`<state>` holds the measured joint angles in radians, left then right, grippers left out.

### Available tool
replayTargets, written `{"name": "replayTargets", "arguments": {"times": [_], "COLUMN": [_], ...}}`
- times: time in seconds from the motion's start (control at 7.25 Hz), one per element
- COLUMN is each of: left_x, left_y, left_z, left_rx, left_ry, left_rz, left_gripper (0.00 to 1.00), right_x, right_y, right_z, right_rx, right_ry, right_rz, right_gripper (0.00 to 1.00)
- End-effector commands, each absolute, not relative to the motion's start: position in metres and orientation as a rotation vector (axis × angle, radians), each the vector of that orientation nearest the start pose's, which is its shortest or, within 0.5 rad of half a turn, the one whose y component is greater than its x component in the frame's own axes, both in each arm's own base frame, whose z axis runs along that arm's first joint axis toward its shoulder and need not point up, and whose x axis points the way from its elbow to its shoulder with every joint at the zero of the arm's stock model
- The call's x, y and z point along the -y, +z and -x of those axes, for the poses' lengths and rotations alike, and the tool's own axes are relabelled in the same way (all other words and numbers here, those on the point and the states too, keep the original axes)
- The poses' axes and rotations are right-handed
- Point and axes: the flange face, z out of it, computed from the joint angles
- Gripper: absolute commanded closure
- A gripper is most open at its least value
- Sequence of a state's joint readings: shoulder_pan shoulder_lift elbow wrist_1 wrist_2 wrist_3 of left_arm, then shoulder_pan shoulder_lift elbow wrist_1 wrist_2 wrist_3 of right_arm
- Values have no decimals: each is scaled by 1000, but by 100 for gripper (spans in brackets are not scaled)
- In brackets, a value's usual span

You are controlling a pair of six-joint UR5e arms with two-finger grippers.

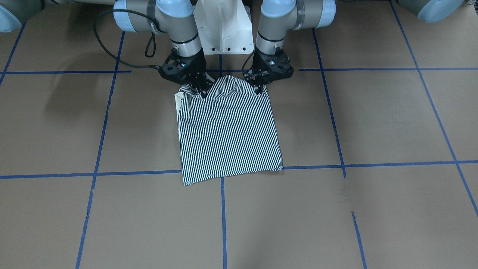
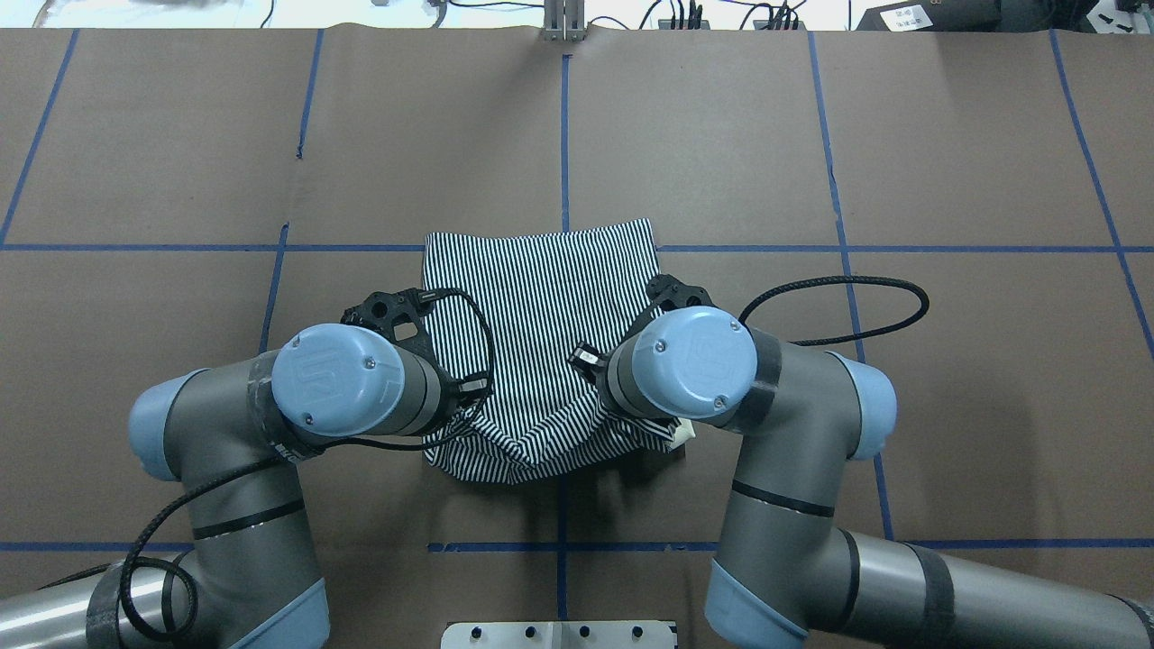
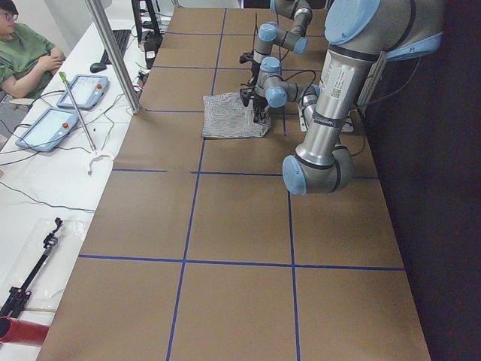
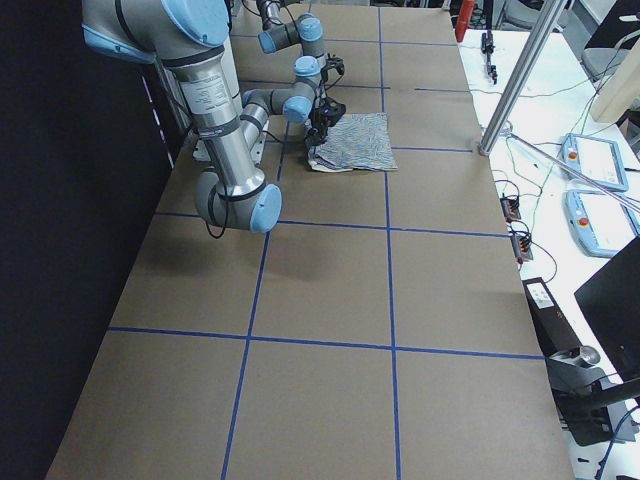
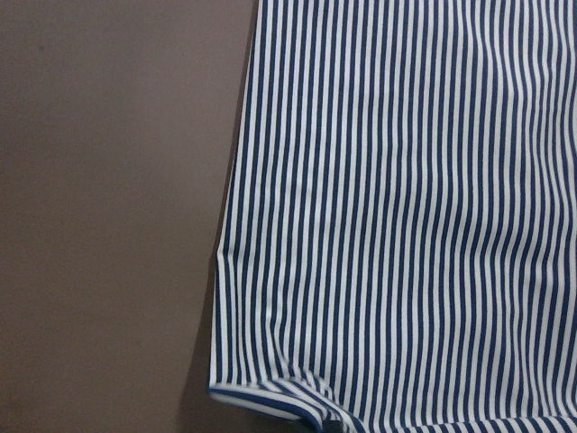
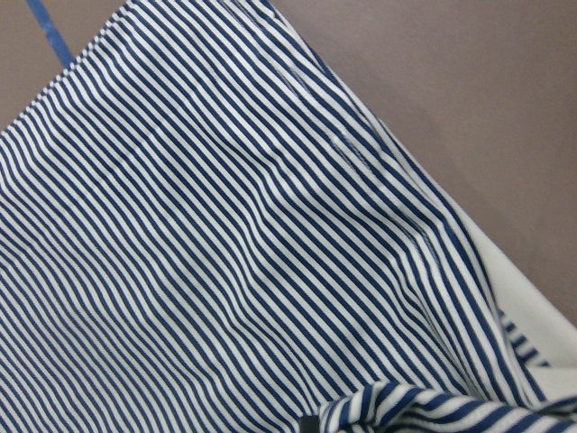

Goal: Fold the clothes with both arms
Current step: 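Lift the near edge with both grippers and fold it away from the robot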

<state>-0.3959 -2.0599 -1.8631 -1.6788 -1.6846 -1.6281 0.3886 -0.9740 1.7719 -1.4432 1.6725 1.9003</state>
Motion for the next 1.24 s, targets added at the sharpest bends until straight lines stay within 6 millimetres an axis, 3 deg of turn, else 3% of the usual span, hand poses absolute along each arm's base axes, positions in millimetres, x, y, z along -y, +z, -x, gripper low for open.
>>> {"name": "replayTargets", "arguments": {"times": [0.0,0.28,0.41,0.69,0.83,0.97,1.1], "left_x": [375,398,423,481,506,529,549], "left_y": [256,250,259,281,294,312,318], "left_z": [-518,-502,-495,-495,-498,-502,-490], "left_rx": [-904,-945,-930,-915,-910,-893,-882], "left_ry": [-406,-443,-467,-504,-532,-552,-521], "left_rz": [-63,-91,-112,-160,-171,-180,-222], "left_gripper": [100,100,100,100,100,3,0], "right_x": [403,420,445,512,533,559,587], "right_y": [217,219,213,197,213,233,247], "right_z": [574,566,567,596,599,594,584], "right_rx": [946,959,950,948,948,935,899], "right_ry": [631,636,653,661,664,680,662], "right_rz": [32,13,-4,-57,-77,-98,-137], "right_gripper": [100,100,100,100,100,57,1]}}
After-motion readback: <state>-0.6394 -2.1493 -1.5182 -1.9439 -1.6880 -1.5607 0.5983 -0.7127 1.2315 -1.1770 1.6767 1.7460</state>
